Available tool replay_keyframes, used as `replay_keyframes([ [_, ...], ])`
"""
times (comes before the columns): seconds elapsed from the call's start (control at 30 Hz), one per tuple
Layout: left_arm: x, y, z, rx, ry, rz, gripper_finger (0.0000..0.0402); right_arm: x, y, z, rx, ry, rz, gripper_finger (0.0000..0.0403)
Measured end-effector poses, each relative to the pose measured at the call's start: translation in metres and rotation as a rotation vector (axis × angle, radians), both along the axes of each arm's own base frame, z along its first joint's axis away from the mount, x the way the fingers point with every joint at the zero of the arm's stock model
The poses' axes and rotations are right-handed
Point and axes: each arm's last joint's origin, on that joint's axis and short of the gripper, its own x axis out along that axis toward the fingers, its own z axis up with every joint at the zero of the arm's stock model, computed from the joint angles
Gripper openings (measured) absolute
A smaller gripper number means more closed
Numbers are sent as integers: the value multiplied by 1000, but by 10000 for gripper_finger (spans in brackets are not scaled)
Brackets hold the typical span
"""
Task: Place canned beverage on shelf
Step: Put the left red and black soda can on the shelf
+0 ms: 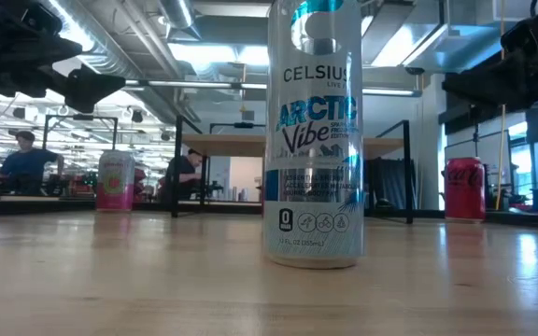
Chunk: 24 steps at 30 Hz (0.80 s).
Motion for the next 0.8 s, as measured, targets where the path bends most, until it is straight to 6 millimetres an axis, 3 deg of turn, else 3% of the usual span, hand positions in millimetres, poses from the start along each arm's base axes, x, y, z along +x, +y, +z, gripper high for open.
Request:
replay_keyframes([
  [0.43, -1, 5, 8, 11, -80, 189, 378, 0, 0, 1, 4, -13, -15, 24],
  [0.8, -8, 7, 37, -30, -389, 209, 378, 0, -3, 2, 139, -37, -81, 24],
])
